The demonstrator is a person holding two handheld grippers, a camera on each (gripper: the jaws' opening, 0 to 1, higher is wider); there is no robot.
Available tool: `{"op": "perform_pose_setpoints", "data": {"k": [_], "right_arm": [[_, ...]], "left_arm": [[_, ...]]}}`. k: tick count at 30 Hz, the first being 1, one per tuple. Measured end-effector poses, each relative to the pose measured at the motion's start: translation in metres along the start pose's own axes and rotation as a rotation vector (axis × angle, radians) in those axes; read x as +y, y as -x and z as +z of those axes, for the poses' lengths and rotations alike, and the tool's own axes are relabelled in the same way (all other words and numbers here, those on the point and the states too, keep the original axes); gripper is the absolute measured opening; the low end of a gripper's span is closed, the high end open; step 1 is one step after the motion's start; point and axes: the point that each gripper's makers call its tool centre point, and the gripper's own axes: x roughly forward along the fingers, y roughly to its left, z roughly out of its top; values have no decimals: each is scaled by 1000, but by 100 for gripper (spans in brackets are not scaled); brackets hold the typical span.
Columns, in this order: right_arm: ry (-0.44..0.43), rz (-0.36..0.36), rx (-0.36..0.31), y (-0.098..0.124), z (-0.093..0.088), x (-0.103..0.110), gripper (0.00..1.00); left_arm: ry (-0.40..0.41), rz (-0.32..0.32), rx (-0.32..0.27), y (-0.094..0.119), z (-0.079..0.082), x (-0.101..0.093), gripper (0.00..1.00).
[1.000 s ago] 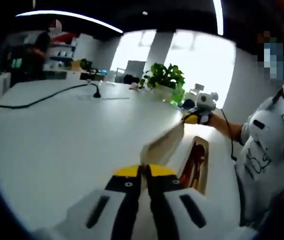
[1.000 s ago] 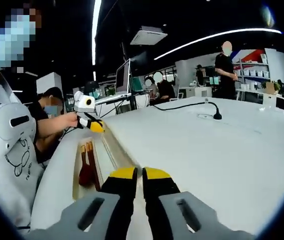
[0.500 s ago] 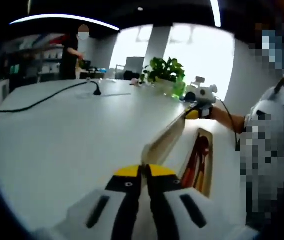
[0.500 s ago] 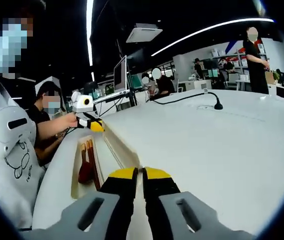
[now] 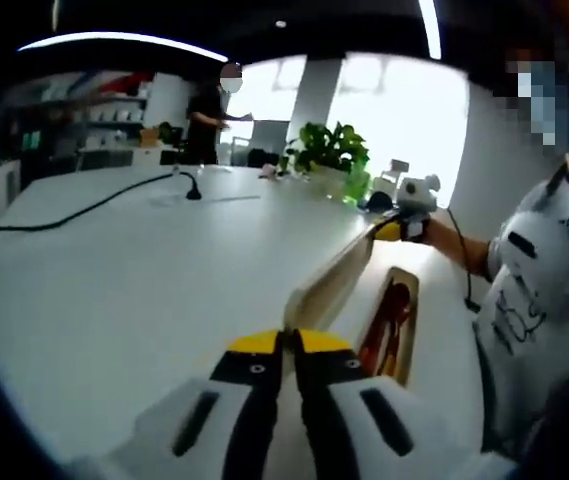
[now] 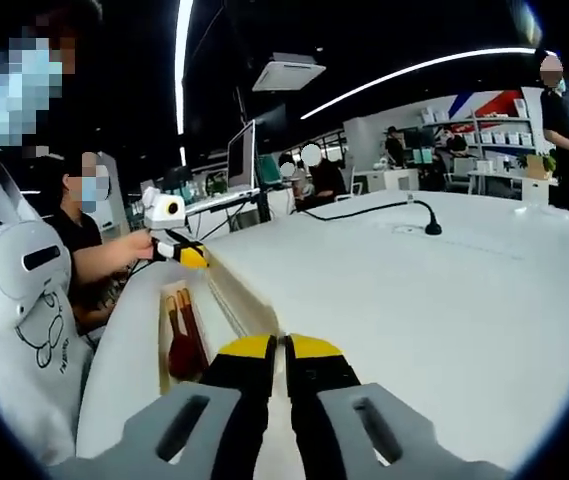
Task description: Arrange the utensils inside the cutlery case until each visible utensil rests in its matching compartment.
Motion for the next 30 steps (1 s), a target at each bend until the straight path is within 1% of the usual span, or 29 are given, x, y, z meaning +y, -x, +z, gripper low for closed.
{"op": "perform_pose_setpoints", "data": {"k": [5,11,18,30], "right_arm": [[32,-9,-12,6,7,8,3],[72,-21,-25,11,12,17,3],[103,-44,-37,17,12,26,3],[194,-87,-56,24,9,41,3]], "left_arm": [[-16,8,-10,4,4,-5,5],[-39,23,-25,9,8,-11,5],[-72,34,-21,12,7,-19,5],[-139,64,-16,17,1,-28,6]]}}
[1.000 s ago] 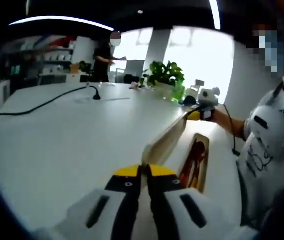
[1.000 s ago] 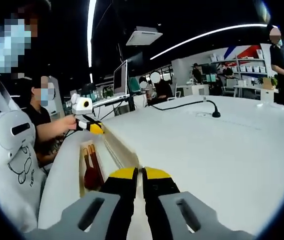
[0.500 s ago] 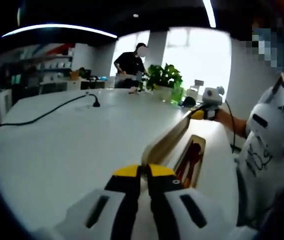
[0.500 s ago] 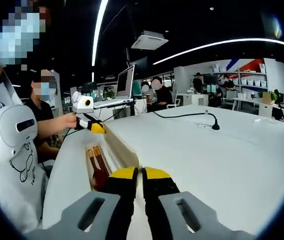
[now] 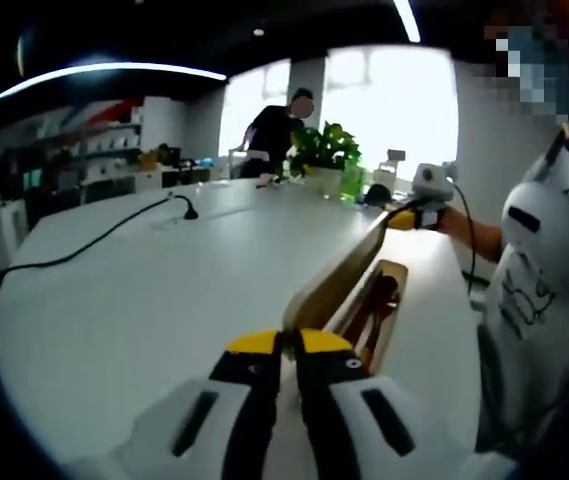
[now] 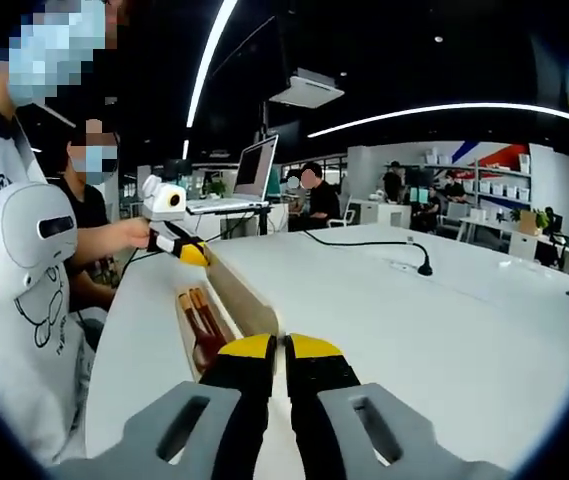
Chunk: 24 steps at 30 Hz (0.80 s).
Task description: Arrange the utensils inside the cutlery case until each visible utensil rests in its matching compartment.
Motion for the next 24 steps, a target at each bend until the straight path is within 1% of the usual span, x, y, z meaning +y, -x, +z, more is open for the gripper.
{"op": "perform_pose_setpoints", "data": {"k": [2,5,8,10,13,17,20,22,24], "right_arm": [[17,-5,-4,0,-2,3,3],[38,-17,-7,1,-5,5,3],[58,-30,-10,1,-7,6,3],[113,-51,-19,1,-7,6,3],[140,-60,-12,1,-11,8,3],[144,-55,-21,3,-15,13,3],[228,-69,-29,4,-14,15,3],[235,-67,-29,4,-16,19,3],[266,-73,-34,5,-17,19,3]], "left_arm": [[-11,4,2,2,-2,-1,6],[-14,12,-12,5,-1,-1,6],[-26,18,-12,4,-4,-3,6],[-34,19,-11,4,-6,-4,6],[-46,29,-19,6,-7,-5,6],[-51,39,-37,8,-7,-6,6],[-89,51,-45,9,-6,-8,6],[-117,58,-51,10,-7,-10,6],[-124,60,-57,11,-7,-11,6]]}}
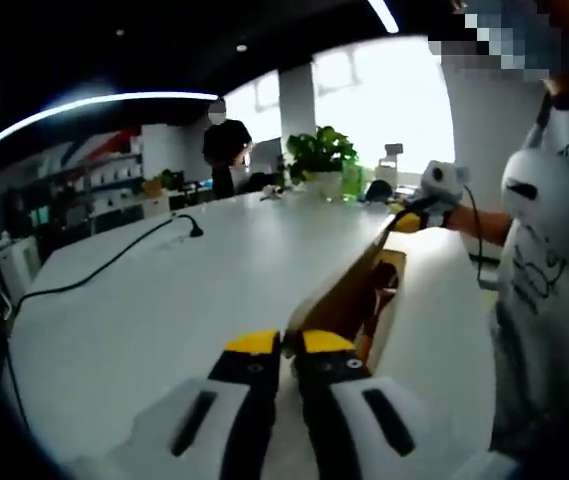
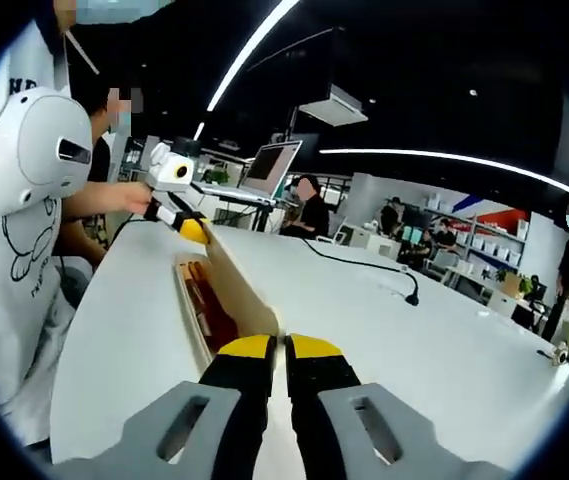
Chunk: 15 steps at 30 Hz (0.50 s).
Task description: Arrange the utensils inside the cutlery case until each visible utensil rests in its matching compartment.
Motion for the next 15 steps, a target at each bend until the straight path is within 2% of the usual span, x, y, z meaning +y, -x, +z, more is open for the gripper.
{"op": "perform_pose_setpoints", "data": {"k": [3,8,13,15], "right_arm": [[21,-9,5,1,-3,2,4],[-4,-7,-8,4,-4,6,4],[-140,-7,-19,7,-3,6,17],[-173,-1,-15,8,-6,7,18]], "left_arm": [[2,1,-13,1,0,-2,7],[-13,9,-18,5,-3,-8,9],[1,24,-20,8,-7,-11,11],[4,29,-18,9,-10,-11,12]]}}
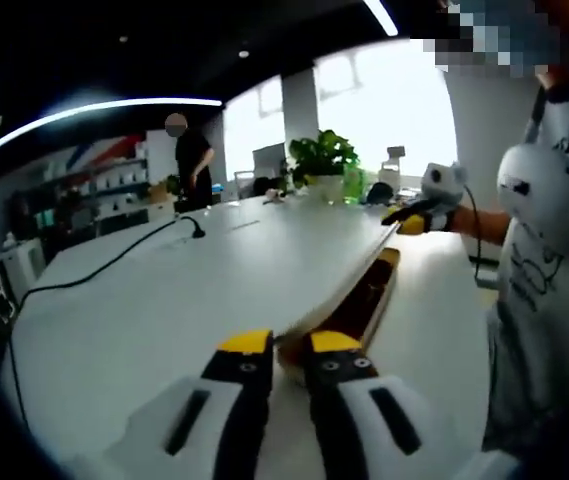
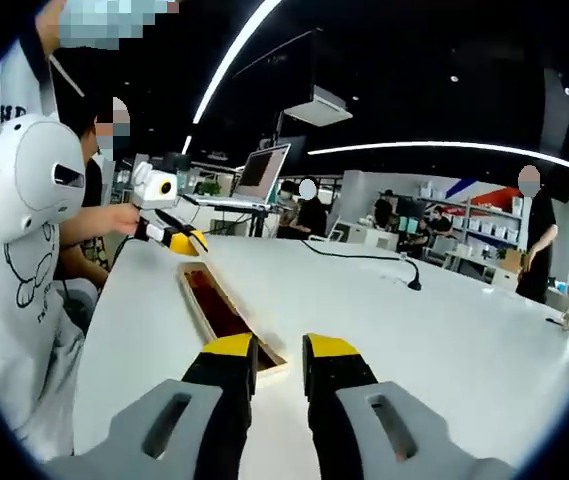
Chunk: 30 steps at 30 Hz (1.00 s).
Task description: Arrange the utensils inside the cutlery case until each visible utensil rests in its matching compartment.
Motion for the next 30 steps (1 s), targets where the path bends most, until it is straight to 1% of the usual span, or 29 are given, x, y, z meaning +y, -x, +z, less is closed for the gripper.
{"op": "perform_pose_setpoints", "data": {"k": [1,3,5,6,8,9,12,15,18,19,22,25,27,29,30], "right_arm": [[-12,1,6,0,-3,0,18],[-76,2,34,0,-11,2,18],[-130,4,34,1,-13,4,18],[-197,5,50,1,-17,5,18],[-291,23,45,2,-17,7,18],[-337,34,32,3,-15,8,18],[-496,97,14,5,-10,17,17],[-642,154,-19,8,-3,24,16],[-825,220,-54,9,5,29,17],[-898,245,-73,9,7,29,18],[-1005,255,-83,9,6,25,19],[-1087,254,-80,9,4,19,19],[-1123,249,-69,7,2,16,19],[-1134,261,-61,4,1,17,16],[-1163,271,-54,3,1,19,15]], "left_arm": [[3,1,2,0,-1,0,13],[9,6,-2,2,-2,0,14],[10,11,-3,3,-2,1,13],[12,11,0,3,-2,0,13],[13,13,6,3,-3,-1,13],[10,14,9,3,-4,-2,13],[2,14,16,4,-5,-3,14],[2,17,17,5,-7,-3,15],[2,18,14,5,-7,-3,15],[4,17,13,5,-7,-3,15],[9,7,16,5,-8,-5,15],[8,2,29,4,-12,-6,17],[16,2,25,5,-12,-6,17],[20,3,20,6,-12,-6,17],[23,4,18,6,-12,-6,17]]}}
